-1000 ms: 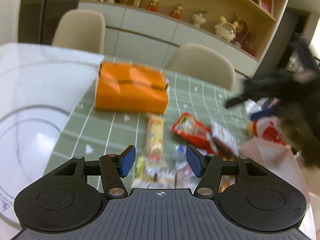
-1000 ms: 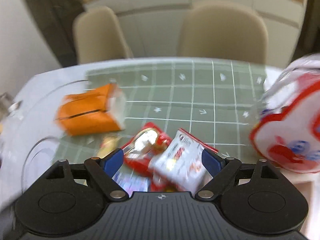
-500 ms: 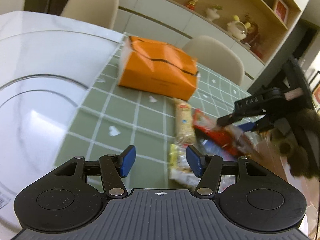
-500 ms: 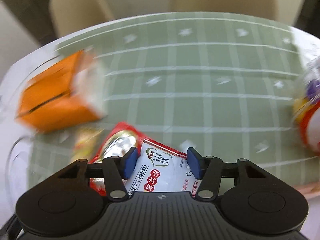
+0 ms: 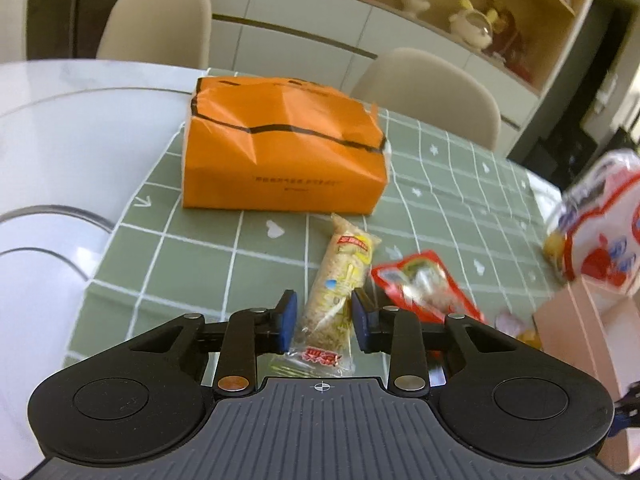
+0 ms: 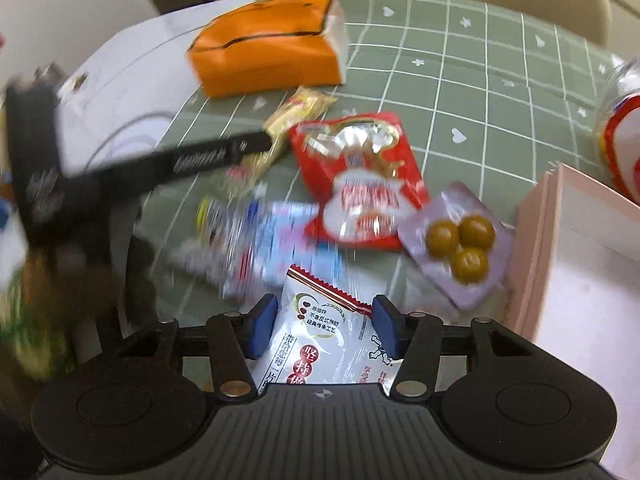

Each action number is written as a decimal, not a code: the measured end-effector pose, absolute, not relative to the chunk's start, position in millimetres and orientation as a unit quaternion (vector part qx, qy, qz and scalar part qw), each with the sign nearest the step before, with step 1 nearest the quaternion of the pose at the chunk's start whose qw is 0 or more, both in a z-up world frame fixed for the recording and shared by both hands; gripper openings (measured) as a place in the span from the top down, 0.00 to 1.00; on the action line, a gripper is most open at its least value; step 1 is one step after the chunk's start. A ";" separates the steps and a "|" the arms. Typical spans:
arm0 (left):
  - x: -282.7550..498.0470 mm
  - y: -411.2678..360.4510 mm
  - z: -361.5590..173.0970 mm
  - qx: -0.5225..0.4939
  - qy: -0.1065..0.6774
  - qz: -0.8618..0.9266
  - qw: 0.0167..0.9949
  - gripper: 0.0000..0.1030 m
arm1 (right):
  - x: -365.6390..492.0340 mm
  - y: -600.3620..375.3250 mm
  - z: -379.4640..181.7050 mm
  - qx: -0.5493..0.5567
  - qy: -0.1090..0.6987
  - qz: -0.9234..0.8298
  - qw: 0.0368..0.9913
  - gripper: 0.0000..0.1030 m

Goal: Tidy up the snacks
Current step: 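Grasp the white snack packet with the right tool while the left tool grasps a wrapped cookie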

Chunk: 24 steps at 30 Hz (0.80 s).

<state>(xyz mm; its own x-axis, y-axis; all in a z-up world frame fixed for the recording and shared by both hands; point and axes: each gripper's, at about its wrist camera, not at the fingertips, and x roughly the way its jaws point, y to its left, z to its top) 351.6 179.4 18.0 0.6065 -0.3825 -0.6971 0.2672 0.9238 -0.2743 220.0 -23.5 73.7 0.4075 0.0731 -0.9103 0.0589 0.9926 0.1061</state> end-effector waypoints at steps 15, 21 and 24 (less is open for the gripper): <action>203.7 163.7 53.8 -0.057 0.427 -0.227 0.873 0.71 | 81.9 -21.1 61.7 0.004 0.473 0.074 0.878 0.40; 189.6 115.1 34.7 0.066 0.440 -0.181 0.877 0.66 | 53.9 -37.5 58.7 0.047 0.465 0.062 0.882 0.39; 199.1 119.3 30.3 0.046 0.456 -0.161 0.874 0.60 | 46.3 -22.4 52.2 0.044 0.453 0.067 0.888 0.36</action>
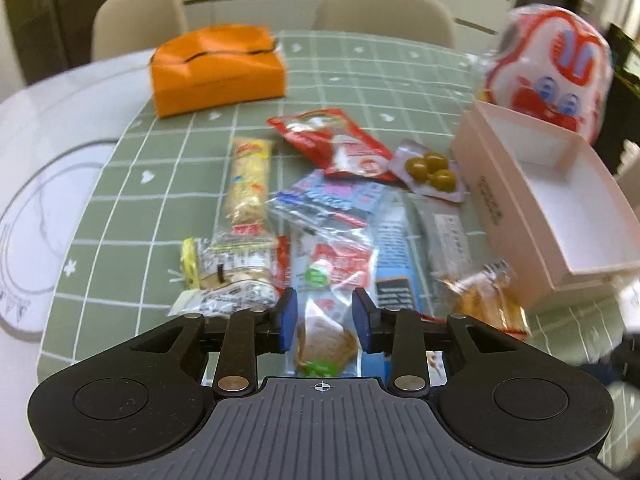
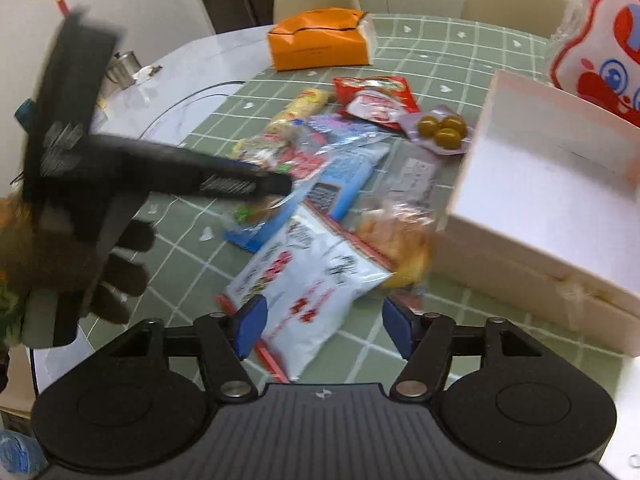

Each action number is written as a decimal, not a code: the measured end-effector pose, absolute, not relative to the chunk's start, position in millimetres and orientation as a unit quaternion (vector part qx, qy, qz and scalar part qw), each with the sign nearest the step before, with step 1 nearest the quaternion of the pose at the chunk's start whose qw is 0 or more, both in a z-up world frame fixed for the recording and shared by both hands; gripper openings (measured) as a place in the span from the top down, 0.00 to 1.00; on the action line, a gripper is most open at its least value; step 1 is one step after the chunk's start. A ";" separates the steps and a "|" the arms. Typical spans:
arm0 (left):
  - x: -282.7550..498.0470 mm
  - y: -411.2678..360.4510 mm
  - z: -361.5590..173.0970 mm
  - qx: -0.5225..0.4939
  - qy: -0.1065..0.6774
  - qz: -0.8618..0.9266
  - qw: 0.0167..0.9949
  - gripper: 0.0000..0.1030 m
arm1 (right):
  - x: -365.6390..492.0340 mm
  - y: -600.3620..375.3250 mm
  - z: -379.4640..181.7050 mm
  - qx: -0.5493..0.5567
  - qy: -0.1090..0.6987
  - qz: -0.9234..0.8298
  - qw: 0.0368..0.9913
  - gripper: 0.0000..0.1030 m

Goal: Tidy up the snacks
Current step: 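Carry the white packet into the pink box and release it with the right tool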

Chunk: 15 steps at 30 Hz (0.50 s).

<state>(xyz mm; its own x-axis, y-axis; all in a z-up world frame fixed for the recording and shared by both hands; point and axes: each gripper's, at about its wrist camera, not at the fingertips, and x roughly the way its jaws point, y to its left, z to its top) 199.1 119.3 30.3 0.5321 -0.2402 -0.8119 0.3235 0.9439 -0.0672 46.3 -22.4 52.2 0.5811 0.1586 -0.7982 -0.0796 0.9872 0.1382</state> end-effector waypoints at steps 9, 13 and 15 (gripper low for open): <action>205.6 149.3 18.3 -0.026 0.463 -0.198 0.863 0.51 | 66.6 18.6 27.3 0.017 0.455 0.048 0.889 0.27; 197.6 151.0 17.7 -0.034 0.476 -0.222 0.850 0.52 | 72.1 22.2 22.7 0.019 0.463 0.041 0.885 0.26; 186.4 146.6 17.8 -0.018 0.475 -0.239 0.847 0.52 | 67.1 21.2 23.9 0.000 0.469 0.042 0.882 0.26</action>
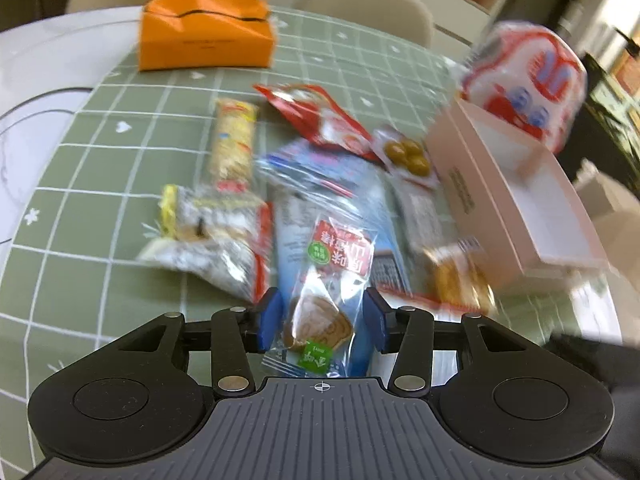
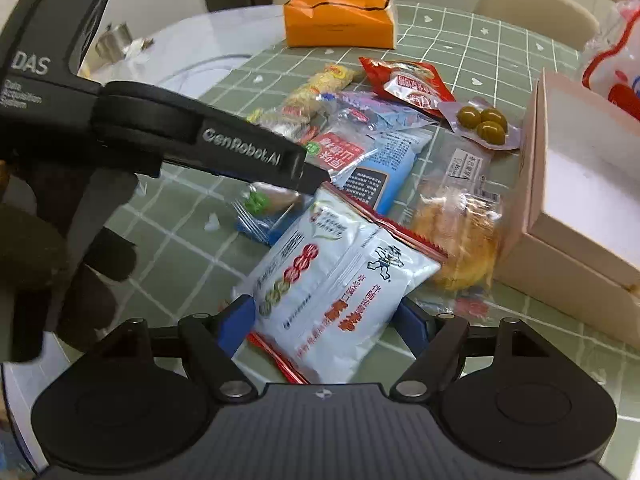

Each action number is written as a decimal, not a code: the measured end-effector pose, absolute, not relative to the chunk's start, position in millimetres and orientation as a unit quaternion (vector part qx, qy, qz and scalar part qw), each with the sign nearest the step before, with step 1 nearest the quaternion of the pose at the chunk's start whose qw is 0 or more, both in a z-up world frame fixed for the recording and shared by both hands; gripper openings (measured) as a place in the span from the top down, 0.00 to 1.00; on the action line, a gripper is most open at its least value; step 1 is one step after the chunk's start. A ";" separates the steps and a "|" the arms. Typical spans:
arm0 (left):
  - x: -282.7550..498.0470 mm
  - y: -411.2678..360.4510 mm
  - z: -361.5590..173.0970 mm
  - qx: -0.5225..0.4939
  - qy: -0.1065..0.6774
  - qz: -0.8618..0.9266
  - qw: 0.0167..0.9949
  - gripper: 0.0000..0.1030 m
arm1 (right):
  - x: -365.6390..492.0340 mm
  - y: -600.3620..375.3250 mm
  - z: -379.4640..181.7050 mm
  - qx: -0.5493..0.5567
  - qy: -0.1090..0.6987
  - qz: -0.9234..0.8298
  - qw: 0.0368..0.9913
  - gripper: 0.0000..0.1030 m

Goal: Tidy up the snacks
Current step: 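Carry the white packet into the pink box and release it with the right tool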

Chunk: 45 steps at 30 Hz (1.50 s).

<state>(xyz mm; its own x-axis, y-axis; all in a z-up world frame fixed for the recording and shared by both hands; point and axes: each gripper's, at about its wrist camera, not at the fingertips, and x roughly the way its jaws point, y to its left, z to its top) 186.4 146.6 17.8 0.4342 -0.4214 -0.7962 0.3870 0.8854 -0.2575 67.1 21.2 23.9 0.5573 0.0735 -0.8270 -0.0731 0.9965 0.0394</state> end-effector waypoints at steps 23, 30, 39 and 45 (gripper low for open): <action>113.3 187.4 19.3 -0.075 0.477 -0.212 0.850 0.61 | 85.6 -5.8 24.8 0.087 0.445 -0.068 0.889 0.24; 75.0 163.2 23.9 -0.101 0.468 -0.190 0.857 0.61 | 46.8 -18.9 37.9 -0.005 0.472 0.016 0.881 0.28; 7.1 105.5 12.5 -0.178 0.454 -0.130 0.864 0.61 | -36.0 -60.6 27.1 -0.149 0.483 0.122 0.854 0.24; -38.4 83.2 8.5 -0.223 0.423 -0.080 0.875 0.61 | -51.8 -85.0 17.2 -0.112 0.476 0.133 0.862 0.18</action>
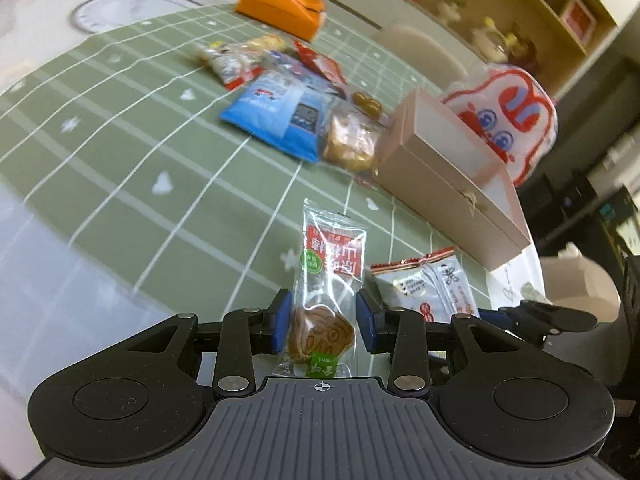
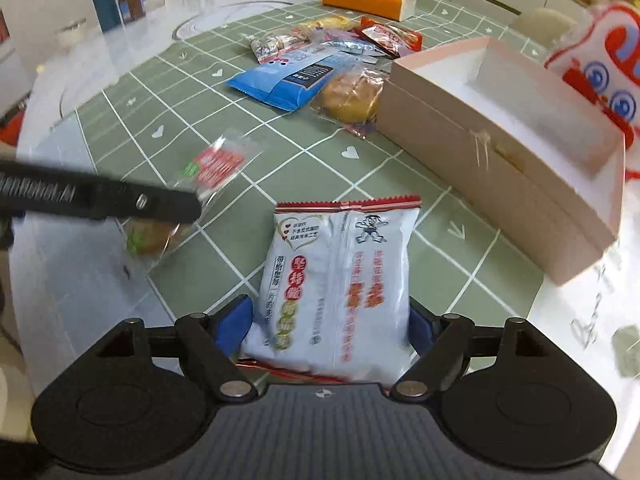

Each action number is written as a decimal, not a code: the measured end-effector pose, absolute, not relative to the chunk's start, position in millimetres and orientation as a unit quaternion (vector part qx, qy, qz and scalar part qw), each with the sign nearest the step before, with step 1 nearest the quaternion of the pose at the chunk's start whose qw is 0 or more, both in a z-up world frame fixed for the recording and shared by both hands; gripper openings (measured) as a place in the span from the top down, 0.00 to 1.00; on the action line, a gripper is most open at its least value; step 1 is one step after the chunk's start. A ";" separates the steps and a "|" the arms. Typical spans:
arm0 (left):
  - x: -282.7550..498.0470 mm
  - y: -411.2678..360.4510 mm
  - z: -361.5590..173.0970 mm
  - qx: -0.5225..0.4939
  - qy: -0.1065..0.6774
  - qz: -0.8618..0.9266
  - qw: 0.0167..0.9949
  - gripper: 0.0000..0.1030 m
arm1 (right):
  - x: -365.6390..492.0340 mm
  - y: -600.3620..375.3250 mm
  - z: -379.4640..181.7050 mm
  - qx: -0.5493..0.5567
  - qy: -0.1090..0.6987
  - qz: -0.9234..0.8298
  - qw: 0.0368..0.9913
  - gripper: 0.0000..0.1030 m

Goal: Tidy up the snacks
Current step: 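Carry the white packet into the pink box and release it with the right tool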

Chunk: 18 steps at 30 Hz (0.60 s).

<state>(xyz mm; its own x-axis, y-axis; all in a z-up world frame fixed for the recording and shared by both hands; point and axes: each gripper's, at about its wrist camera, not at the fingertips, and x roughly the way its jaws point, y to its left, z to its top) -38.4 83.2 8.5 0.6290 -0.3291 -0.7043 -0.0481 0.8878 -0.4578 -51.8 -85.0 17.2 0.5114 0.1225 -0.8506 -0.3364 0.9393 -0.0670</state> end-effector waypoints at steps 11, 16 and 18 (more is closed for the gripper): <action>-88.3 75.3 10.9 -0.256 0.388 0.003 0.885 0.61 | -44.8 -83.6 11.7 -0.121 0.493 0.144 0.849 0.01; -95.0 66.5 12.1 -0.250 0.395 0.007 0.884 0.61 | -44.3 -87.2 12.5 -0.111 0.465 0.135 0.868 0.13; -92.8 58.2 15.8 -0.239 0.402 -0.001 0.884 0.61 | -49.6 -87.9 17.8 -0.116 0.457 0.138 0.871 0.25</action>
<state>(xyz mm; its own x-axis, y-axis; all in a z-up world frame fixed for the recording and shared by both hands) -92.8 58.2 15.8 0.6767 -0.1939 -0.7102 -0.1908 0.8855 -0.4236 -49.6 -87.9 17.8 0.5434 0.1349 -0.8286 -0.3474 0.9347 -0.0757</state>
